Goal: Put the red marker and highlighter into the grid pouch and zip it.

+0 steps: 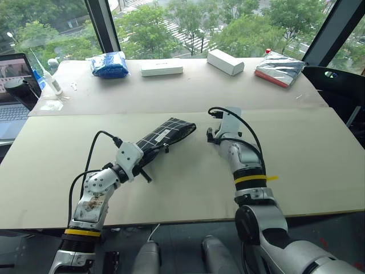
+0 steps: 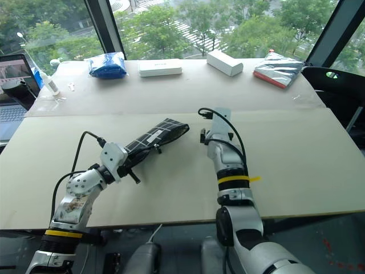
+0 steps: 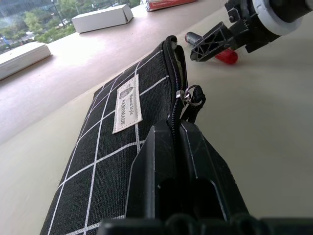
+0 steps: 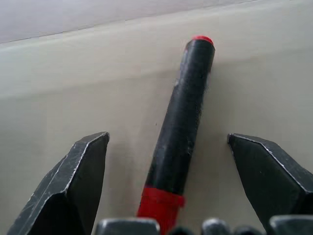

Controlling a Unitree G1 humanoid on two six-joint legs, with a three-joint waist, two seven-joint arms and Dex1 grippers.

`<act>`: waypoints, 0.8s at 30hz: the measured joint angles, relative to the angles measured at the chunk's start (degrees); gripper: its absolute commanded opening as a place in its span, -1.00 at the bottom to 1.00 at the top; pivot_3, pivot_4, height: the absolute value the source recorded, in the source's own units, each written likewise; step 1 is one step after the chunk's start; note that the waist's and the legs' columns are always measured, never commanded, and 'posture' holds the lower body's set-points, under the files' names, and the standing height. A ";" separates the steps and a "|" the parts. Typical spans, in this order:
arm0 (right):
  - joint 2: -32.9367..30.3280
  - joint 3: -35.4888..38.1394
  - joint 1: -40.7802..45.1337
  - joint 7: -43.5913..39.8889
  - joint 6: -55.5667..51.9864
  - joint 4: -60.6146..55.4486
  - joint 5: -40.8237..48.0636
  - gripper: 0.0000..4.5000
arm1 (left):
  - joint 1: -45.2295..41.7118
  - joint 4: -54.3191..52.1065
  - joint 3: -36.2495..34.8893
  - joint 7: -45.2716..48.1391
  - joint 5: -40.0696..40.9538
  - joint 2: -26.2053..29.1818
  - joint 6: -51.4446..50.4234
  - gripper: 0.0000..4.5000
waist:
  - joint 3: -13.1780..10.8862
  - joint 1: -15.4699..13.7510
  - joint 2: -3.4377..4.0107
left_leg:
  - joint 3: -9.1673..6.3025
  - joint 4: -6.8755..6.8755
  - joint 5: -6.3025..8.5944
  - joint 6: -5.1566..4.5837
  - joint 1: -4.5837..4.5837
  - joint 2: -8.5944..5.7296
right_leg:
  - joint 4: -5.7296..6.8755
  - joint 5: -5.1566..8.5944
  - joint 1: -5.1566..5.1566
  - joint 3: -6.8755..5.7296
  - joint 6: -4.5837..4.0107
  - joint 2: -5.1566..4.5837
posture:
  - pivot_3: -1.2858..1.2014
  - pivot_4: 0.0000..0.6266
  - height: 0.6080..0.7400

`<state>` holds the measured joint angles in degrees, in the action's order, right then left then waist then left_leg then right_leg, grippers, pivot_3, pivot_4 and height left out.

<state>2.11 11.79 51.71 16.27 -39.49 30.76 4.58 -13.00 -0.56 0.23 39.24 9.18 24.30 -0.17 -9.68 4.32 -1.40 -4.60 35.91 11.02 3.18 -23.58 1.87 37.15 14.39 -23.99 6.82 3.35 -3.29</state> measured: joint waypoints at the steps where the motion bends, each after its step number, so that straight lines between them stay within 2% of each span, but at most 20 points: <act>1: 0.08 0.00 0.52 0.29 0.99 1.33 -0.10 0.91 | 0.00 0.00 0.00 -0.15 0.00 -0.01 -0.02 -1.00 | 0.00 0.05 0.00 | 0.00 0.00 0.00 0.00 0.00 0.00 | 0.00 0.00 0.01 0.00 0.00 0.00 | 0.03 -0.52 1.00; 7: -0.08 -1.23 1.63 -0.10 4.89 5.66 -1.20 0.91 | 0.19 -0.77 -0.14 -1.09 0.05 -0.13 -1.10 -1.00 | 0.01 0.60 0.00 | -0.01 0.01 0.00 0.00 0.04 0.00 | 0.00 0.00 0.06 0.00 0.00 0.00 | 0.03 -0.52 1.00; 10: -0.48 -1.50 1.62 -0.73 5.35 6.13 -1.20 0.63 | 0.56 -1.06 -0.21 -1.45 0.08 -0.13 -1.28 -1.00 | 0.01 0.90 0.00 | -0.01 0.00 0.00 0.00 0.06 0.00 | 0.00 0.00 0.07 0.00 0.00 0.00 | 0.03 -0.52 1.00; 13: -1.40 -1.49 1.52 -1.15 5.42 6.17 -1.13 0.22 | 1.24 -1.60 -0.48 -1.69 0.13 -0.13 -1.40 -1.00 | 0.01 1.10 0.00 | -0.01 0.00 0.00 0.00 0.05 0.00 | 0.00 0.00 0.07 -0.01 0.00 0.00 | 0.03 -0.52 1.00; 15: -1.73 -1.40 1.35 -1.22 5.42 5.98 -1.09 -0.15 | 1.44 -1.94 -0.58 -1.91 0.16 -0.12 -1.47 -1.00 | 0.01 1.17 0.00 | -0.01 0.00 0.00 0.00 0.05 0.00 | 0.00 0.00 0.07 0.00 0.00 0.00 | 0.03 -0.52 1.00; 19: -2.19 -0.87 0.94 -1.56 5.45 5.39 -0.95 -0.74 | 1.44 -2.03 -0.89 -2.02 0.25 -0.11 -1.53 -1.00 | 0.01 1.26 0.00 | -0.01 0.00 0.00 0.00 0.05 0.00 | -0.01 0.00 0.07 0.00 0.00 0.00 | 0.03 -0.52 1.00; 24: -3.04 -0.05 0.69 -4.60 3.98 4.20 0.21 -0.75 | 1.32 -2.02 -0.93 -2.02 0.34 -0.11 -1.64 -1.00 | 0.01 1.27 0.00 | -0.01 0.00 0.00 0.00 0.05 0.00 | -0.01 0.00 0.07 0.00 0.00 0.00 | 0.03 -0.52 1.00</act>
<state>-0.93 11.74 52.40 11.66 -35.51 34.96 4.79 -11.68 -2.59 -0.70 37.22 9.52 24.19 -1.81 -9.66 5.60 -1.40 -4.61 35.90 11.03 3.18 -23.53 1.87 37.14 14.39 -23.92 6.82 3.35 -3.29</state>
